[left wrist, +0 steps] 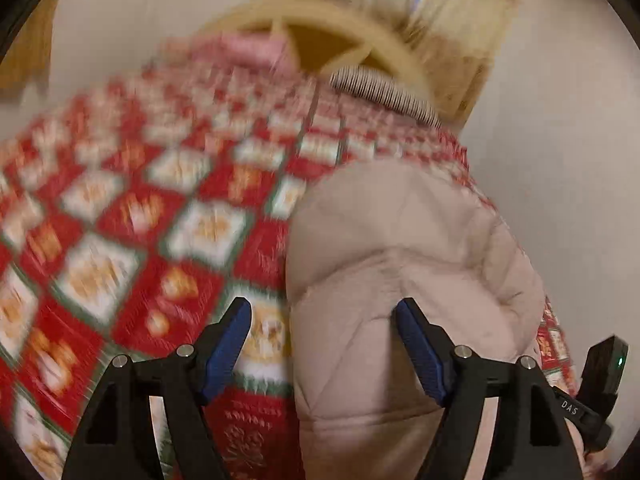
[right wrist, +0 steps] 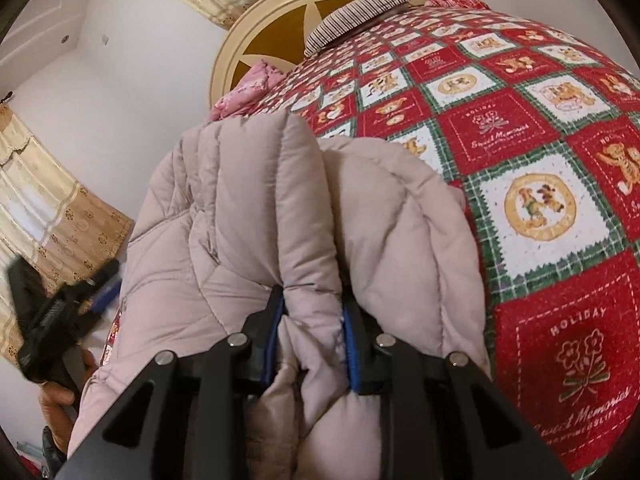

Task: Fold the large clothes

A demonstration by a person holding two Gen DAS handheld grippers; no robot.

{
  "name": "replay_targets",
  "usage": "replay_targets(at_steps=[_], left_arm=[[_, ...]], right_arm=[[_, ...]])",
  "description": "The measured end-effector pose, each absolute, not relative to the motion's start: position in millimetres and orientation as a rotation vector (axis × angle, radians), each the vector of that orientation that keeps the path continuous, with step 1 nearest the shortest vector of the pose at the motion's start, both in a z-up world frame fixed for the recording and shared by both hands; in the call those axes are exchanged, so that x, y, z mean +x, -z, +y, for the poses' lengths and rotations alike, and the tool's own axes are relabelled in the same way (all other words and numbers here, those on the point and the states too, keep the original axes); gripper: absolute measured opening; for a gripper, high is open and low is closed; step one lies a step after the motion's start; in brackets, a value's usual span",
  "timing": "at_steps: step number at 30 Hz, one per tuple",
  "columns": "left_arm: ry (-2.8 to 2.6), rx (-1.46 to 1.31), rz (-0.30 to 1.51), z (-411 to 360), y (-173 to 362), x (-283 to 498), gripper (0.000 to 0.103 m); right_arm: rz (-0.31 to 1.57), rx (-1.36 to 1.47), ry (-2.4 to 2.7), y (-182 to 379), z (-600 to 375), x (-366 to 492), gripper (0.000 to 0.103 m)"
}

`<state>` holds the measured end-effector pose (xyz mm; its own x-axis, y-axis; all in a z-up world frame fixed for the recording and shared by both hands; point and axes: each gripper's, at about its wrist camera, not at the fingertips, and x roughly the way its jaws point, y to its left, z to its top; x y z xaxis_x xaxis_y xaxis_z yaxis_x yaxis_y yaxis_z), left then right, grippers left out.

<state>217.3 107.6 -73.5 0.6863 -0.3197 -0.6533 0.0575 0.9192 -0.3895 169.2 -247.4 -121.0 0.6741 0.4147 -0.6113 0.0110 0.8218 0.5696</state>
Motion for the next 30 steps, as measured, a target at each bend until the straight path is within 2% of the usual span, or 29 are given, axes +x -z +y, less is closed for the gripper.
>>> replay_targets(at_steps=[1,4,7,10,12,15,18,21,24,28,30], left_arm=[[0.243,-0.415,0.811,108.6,84.2,221.2,0.076],[0.255,-0.499,0.859,107.9,109.8,227.3,0.088],[0.329,-0.592,0.873,120.2,120.3,231.5,0.088],[0.39,-0.666,0.897,131.1,124.0,234.8,0.088],[0.441,-0.706,0.906,136.1,121.0,235.4,0.088],[0.543,-0.744,0.904,139.5,113.4,231.3,0.088],[0.593,-0.692,0.883,134.2,100.8,224.1,0.088],[0.626,-0.657,0.862,126.8,99.9,223.6,0.088],[0.659,-0.742,0.875,135.9,110.6,227.2,0.089],[0.693,-0.789,0.897,138.9,119.6,232.3,0.089],[0.705,-0.769,0.896,131.8,116.8,234.7,0.092]], right_arm=[[0.805,0.575,-0.24,121.3,-247.3,170.0,0.026],[0.799,0.567,-0.228,119.2,-245.9,168.1,0.027],[0.817,0.524,-0.252,111.7,-244.2,166.7,0.033],[0.91,0.461,-0.242,93.6,-245.8,174.5,0.046],[0.946,0.441,-0.188,78.0,-251.9,175.9,0.079],[0.849,0.544,-0.2,45.8,-278.4,164.5,0.103],[0.776,0.586,-0.228,22.9,-297.5,158.3,0.103],[0.838,0.499,-0.274,25.6,-293.4,174.3,0.103],[0.977,0.422,-0.271,65.4,-291.5,192.9,0.103],[1.005,0.72,-0.444,116.5,-305.1,207.0,0.103],[1.029,0.752,-0.499,131.2,-296.6,219.3,0.103]])
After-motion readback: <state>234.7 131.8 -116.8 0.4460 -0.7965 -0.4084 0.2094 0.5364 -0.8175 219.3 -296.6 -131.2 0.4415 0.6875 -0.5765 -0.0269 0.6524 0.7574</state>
